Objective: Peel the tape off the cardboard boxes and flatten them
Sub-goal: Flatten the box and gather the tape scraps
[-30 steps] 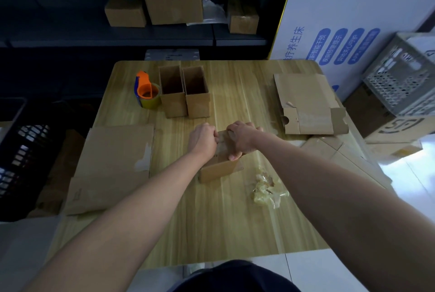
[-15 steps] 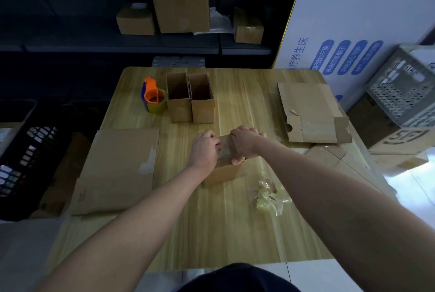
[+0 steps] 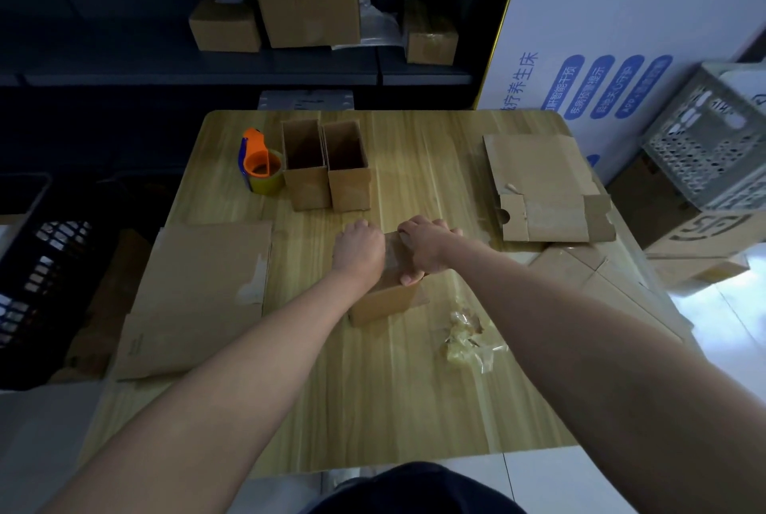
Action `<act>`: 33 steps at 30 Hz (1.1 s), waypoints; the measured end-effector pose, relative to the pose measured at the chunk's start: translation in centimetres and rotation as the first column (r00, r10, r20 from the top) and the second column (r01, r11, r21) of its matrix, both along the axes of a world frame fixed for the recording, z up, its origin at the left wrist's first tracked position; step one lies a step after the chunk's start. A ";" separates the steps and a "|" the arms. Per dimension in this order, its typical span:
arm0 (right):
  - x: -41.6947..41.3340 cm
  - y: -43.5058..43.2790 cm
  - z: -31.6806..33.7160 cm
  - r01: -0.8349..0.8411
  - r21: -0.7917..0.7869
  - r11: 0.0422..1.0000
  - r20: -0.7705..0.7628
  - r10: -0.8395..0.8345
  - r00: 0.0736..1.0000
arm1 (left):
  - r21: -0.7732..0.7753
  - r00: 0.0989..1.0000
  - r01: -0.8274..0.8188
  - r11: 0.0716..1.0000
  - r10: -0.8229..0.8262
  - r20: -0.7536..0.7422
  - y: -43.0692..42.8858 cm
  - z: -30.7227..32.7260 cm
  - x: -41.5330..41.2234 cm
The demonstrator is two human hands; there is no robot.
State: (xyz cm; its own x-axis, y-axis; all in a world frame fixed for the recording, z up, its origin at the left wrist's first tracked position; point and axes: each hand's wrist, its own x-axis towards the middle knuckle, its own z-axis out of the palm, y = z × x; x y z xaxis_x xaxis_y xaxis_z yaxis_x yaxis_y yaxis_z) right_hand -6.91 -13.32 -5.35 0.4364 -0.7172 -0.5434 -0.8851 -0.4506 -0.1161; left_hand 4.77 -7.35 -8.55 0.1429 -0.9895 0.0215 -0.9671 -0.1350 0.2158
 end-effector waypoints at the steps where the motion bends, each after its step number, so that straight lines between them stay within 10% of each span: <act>1: 0.0 0.0 0.0 -0.005 0.001 1.000 -0.012 0.005 1.000 | 0.012 0.999 0.022 1.000 -0.022 0.032 -0.1 0.0 0.0; 9: 0.0 0.1 0.2 0.002 0.013 1.000 -0.011 -0.001 1.000 | 0.048 0.987 0.158 0.986 -0.159 0.012 0.4 0.1 0.9; 15: 0.3 -0.2 0.4 -0.007 0.023 1.000 -0.004 0.007 1.000 | -0.034 0.879 0.001 0.999 -0.017 -0.476 0.7 -0.2 2.1; 23: 0.2 -0.5 -0.3 -0.029 0.015 0.999 -0.037 0.030 0.999 | 0.054 0.904 0.010 0.999 0.014 -0.427 0.3 0.1 1.4; 28: 0.5 -0.9 -0.6 -0.035 0.010 0.999 -0.034 0.035 0.999 | 0.119 0.633 0.121 0.986 0.016 -0.774 2.6 1.4 3.6; 33: 0.7 -0.9 -0.5 -0.053 -0.001 0.999 -0.086 0.053 0.995 | 0.077 0.242 -0.214 0.974 0.129 -0.962 3.9 2.5 6.6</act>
State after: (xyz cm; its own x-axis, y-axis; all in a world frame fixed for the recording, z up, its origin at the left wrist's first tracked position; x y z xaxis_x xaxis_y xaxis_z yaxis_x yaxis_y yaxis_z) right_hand -6.22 -14.25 -5.80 0.4256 -0.6964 -0.5778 -0.8667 -0.4973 -0.0390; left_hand 11.33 -3.49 -6.09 0.2664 -0.9412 -0.2079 -0.0014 -0.2161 0.9764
